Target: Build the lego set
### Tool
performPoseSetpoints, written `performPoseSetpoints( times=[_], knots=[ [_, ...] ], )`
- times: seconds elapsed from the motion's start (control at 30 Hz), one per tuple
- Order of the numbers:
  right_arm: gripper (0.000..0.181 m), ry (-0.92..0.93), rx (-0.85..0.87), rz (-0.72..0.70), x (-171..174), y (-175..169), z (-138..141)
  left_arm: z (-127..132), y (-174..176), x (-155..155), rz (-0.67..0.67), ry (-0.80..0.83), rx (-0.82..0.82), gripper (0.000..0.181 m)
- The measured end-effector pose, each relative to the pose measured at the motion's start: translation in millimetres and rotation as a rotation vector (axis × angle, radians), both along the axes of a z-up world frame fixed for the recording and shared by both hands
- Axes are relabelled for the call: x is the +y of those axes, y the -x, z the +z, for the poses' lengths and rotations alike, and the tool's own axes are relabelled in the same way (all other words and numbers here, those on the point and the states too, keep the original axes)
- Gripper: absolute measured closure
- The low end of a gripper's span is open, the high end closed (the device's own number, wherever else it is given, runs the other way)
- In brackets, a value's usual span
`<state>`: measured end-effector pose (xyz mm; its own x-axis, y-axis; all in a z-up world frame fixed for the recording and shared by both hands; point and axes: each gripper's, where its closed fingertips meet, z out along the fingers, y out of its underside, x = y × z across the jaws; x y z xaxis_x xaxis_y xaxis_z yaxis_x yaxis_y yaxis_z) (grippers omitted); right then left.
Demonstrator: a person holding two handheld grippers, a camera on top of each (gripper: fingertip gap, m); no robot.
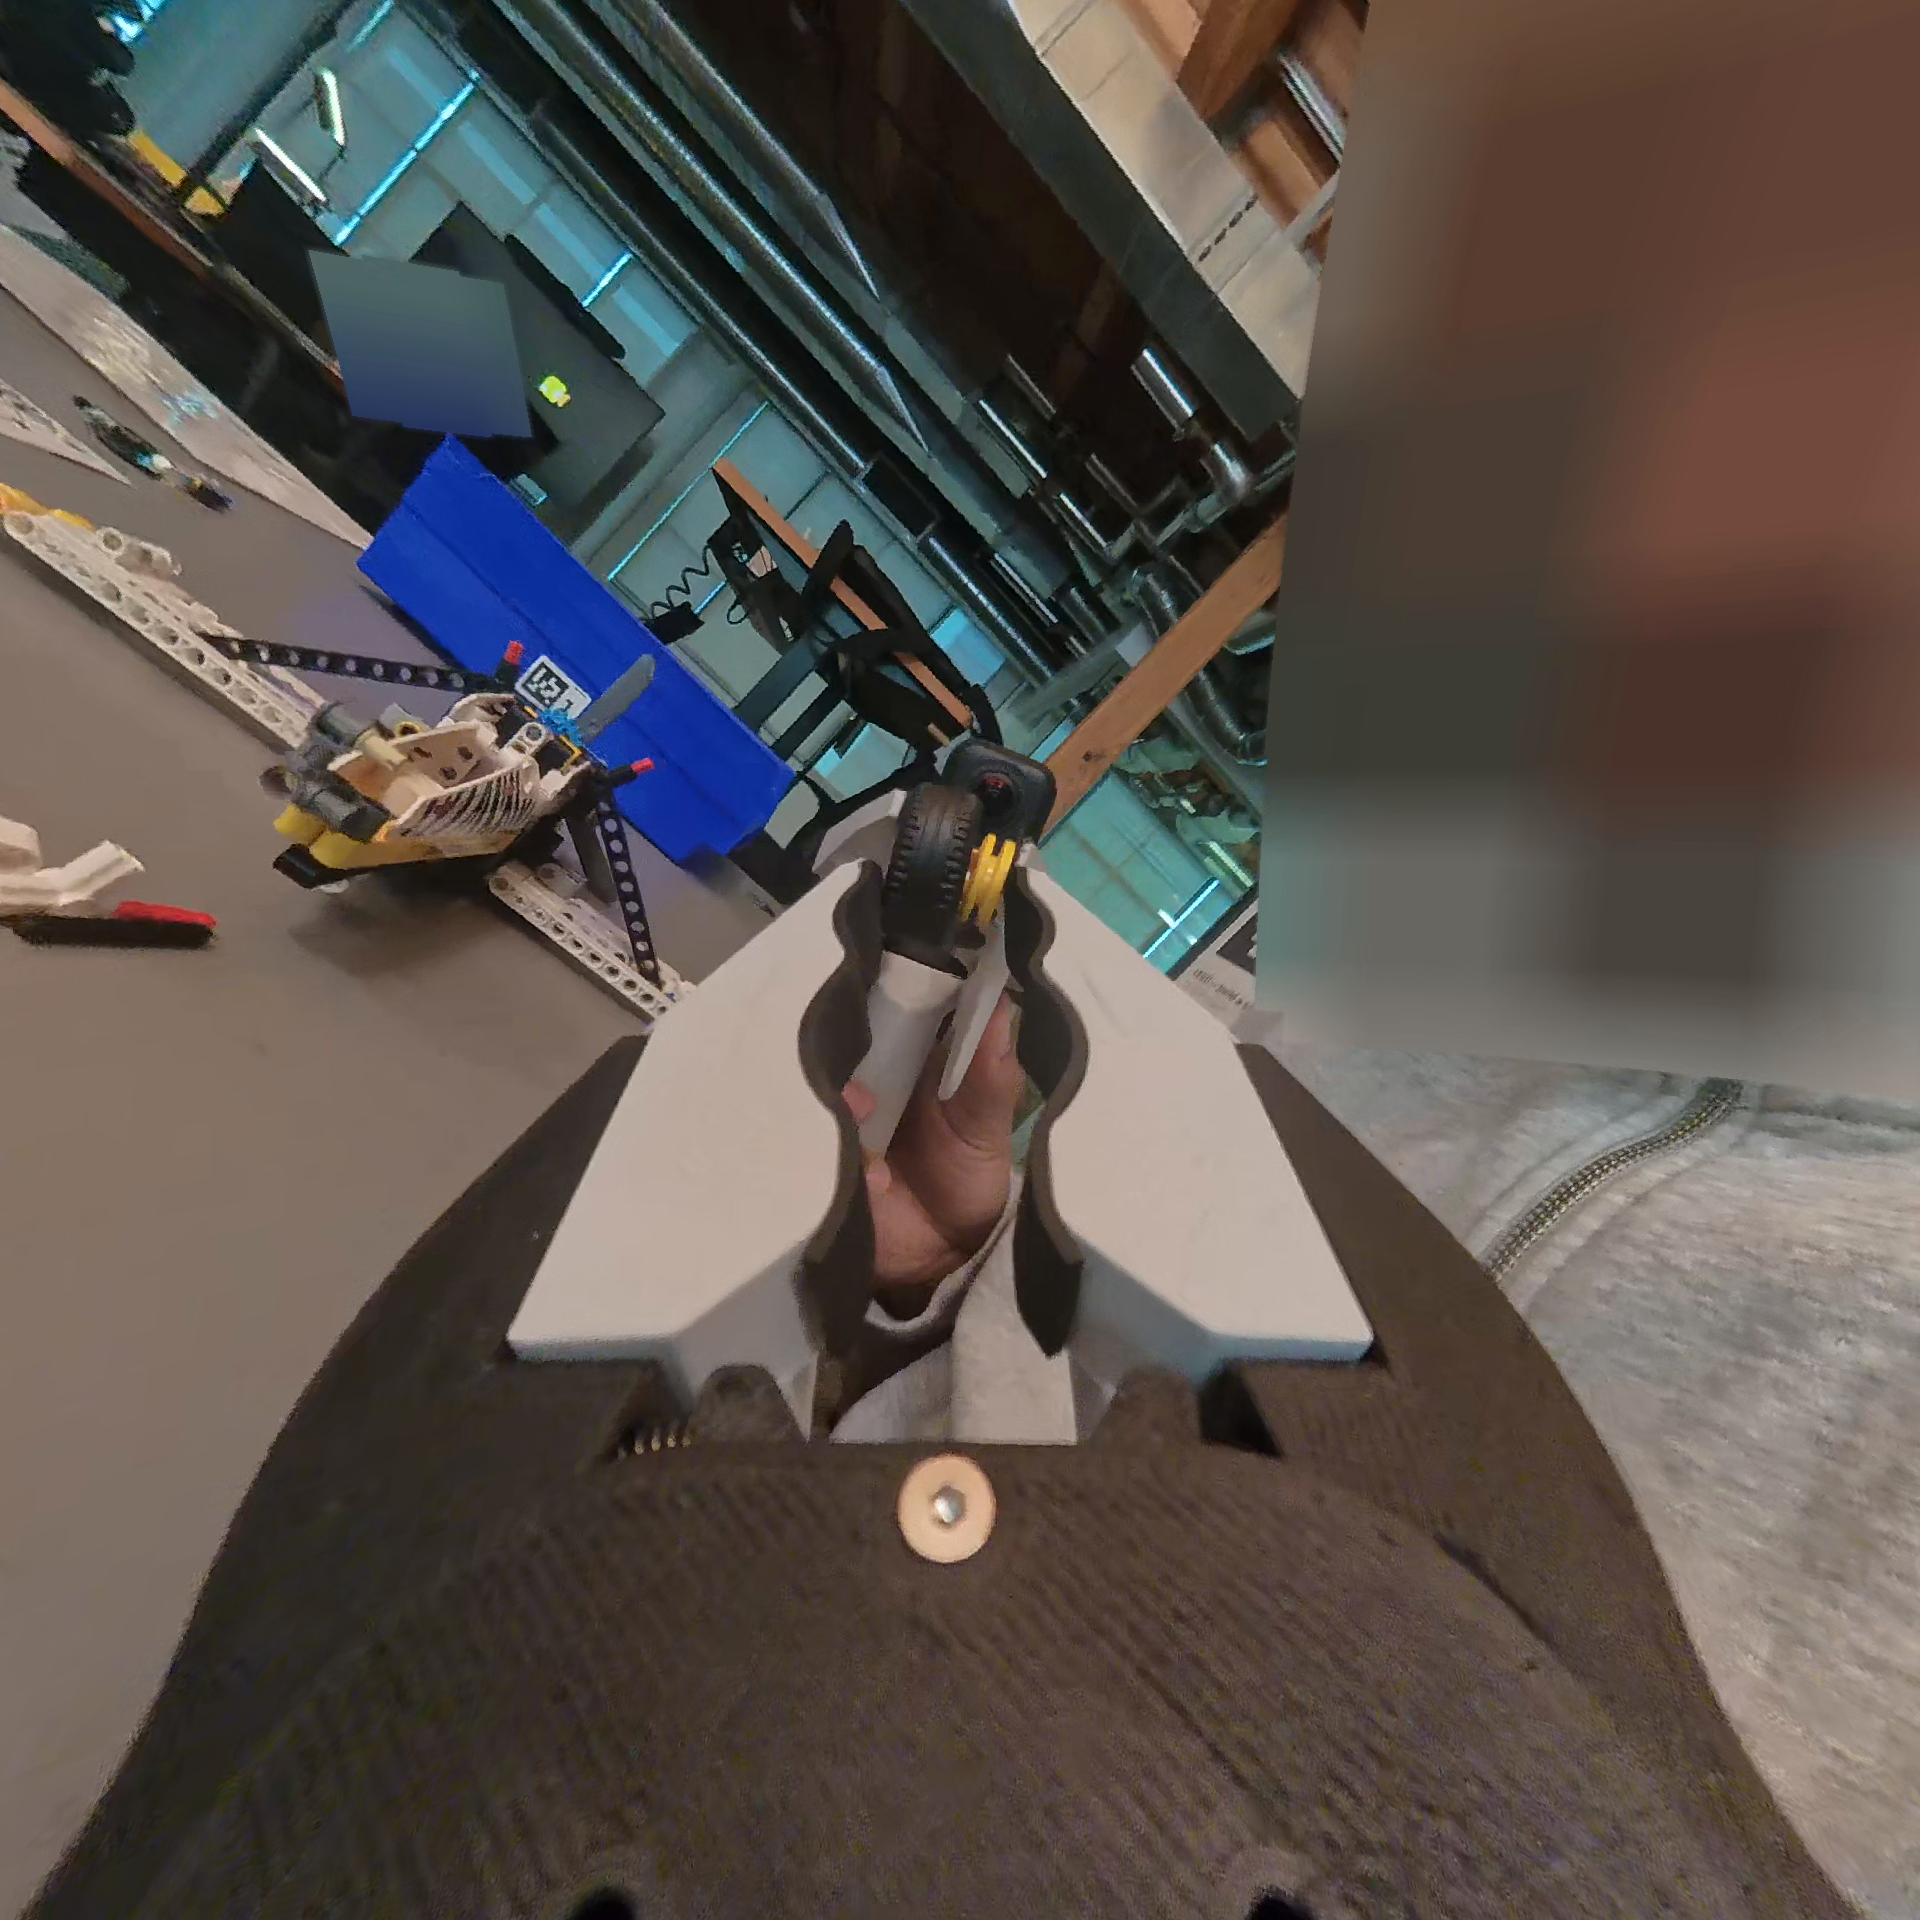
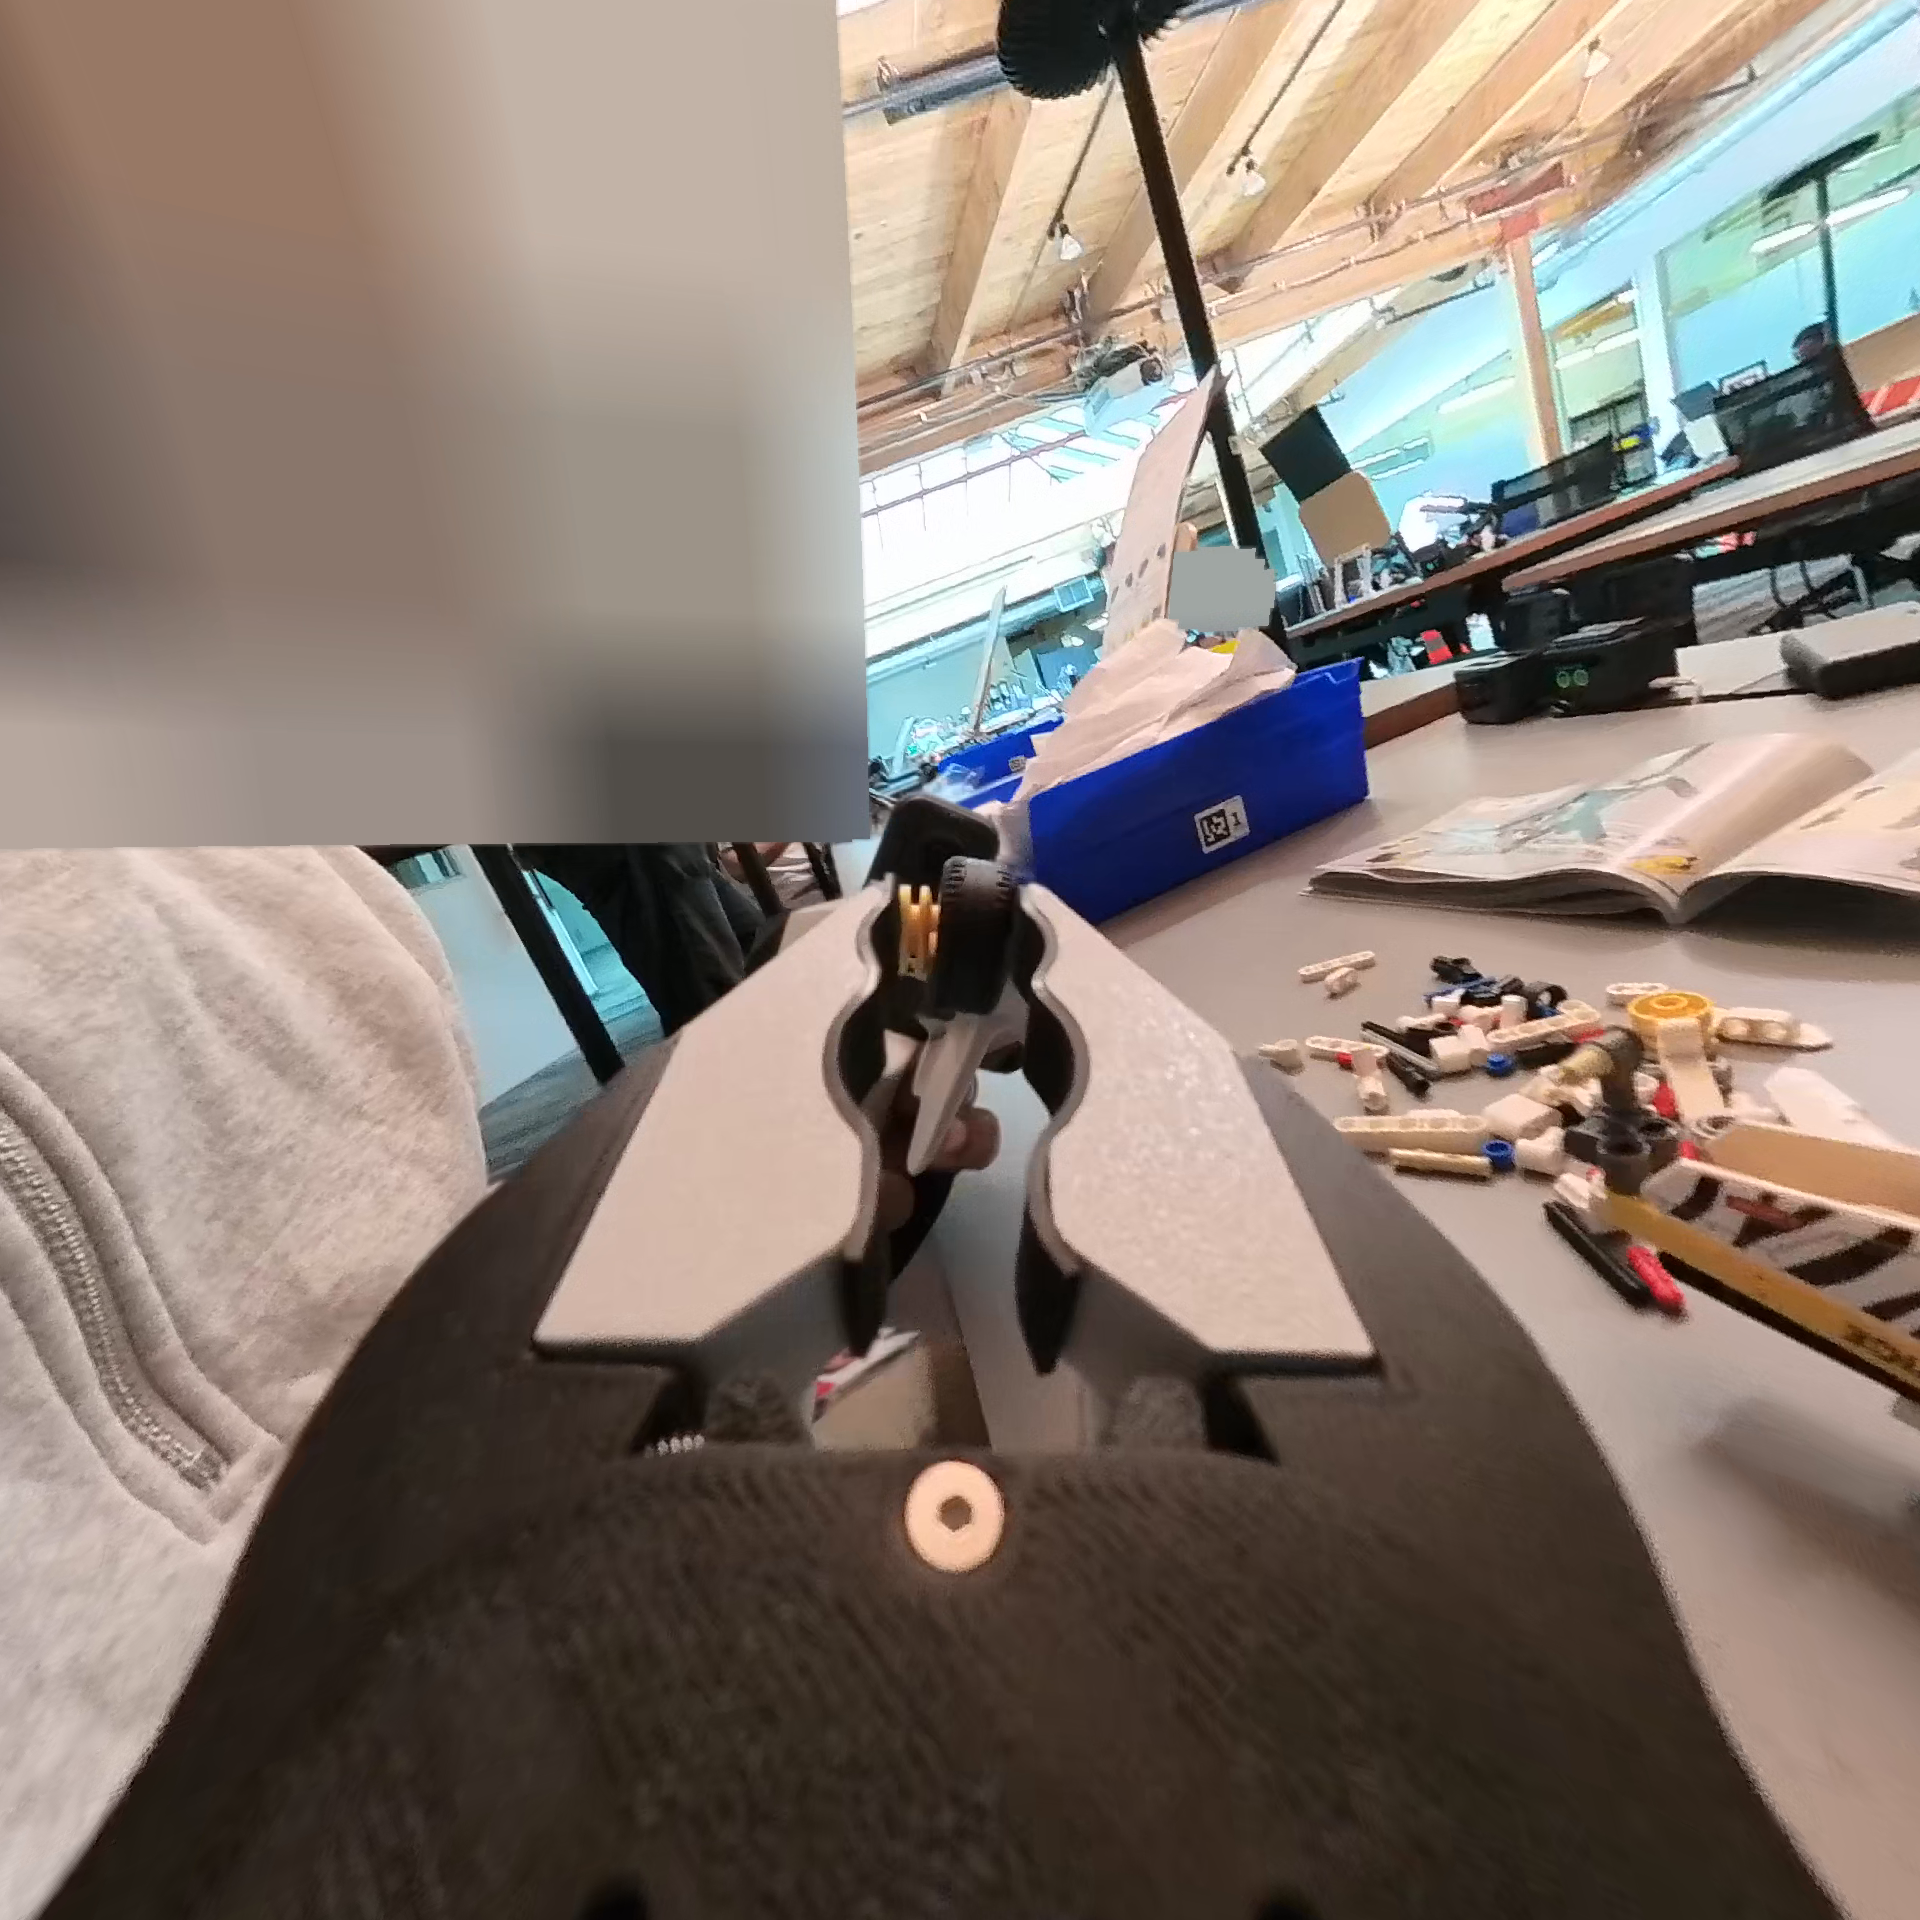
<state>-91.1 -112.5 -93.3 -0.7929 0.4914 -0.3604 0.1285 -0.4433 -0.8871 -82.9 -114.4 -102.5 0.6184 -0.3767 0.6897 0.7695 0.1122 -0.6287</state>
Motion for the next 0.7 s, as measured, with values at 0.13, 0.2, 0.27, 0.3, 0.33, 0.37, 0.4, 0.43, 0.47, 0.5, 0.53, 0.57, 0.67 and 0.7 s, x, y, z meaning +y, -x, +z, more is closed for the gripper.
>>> performPoseSetpoints(
  times=[0.13, 0.2, 0.27, 0.3, 0.33, 0.37, 0.4, 0.43, 0.47, 0.5, 0.53, 0.57, 0.67, 0.7],
  knots=[
    [0.157, -0.018, 0.012, 0.067, -5, -4, 1, 1, -4, -4, 0.011, 0.052, 0.131, 0.160],
    [0.141, -0.060, 0.002, 0.091, -7, -5, -3, -1, -6, -8, 0.018, 0.088, 0.221, 0.161],
    [0.143, -0.124, -0.014, 0.109, -9, -6, -10, -2, -9, -11, 0.014, 0.118, 0.310, 0.161],
    [0.145, -0.155, -0.014, 0.111, -10, -7, -12, -5, -10, -11, 0.022, 0.151, 0.352, 0.161],
    [0.151, -0.177, -0.005, 0.117, -11, -8, -13, -9, -10, -11, 0.031, 0.185, 0.394, 0.161],
    [0.156, -0.192, 0.006, 0.121, -12, -10, -13, -12, -11, -11, 0.034, 0.207, 0.430, 0.161],
    [0.158, -0.202, 0.015, 0.119, -12, -11, -13, -14, -12, -10, 0.035, 0.219, 0.451, 0.161],
    [0.159, -0.209, 0.021, 0.118, -13, -11, -14, -13, -13, -11, 0.036, 0.213, 0.454, 0.161],
    [0.159, -0.213, 0.024, 0.118, -13, -12, -14, -13, -13, -11, 0.034, 0.205, 0.450, 0.161],
    [0.159, -0.222, 0.021, 0.116, -13, -12, -15, -14, -13, -11, 0.033, 0.204, 0.444, 0.161],
    [0.160, -0.234, 0.017, 0.113, -13, -11, -16, -16, -13, -11, 0.029, 0.211, 0.441, 0.161],
    [0.160, -0.245, 0.016, 0.113, -13, -12, -18, -17, -13, -11, 0.028, 0.211, 0.444, 0.161],
    [0.160, -0.261, 0.014, 0.110, -12, -12, -19, -18, -13, -10, 0.039, 0.216, 0.452, 0.162],
    [0.160, -0.262, 0.010, 0.108, -12, -12, -20, -18, -13, -9, 0.046, 0.219, 0.453, 0.162]
  ],
)
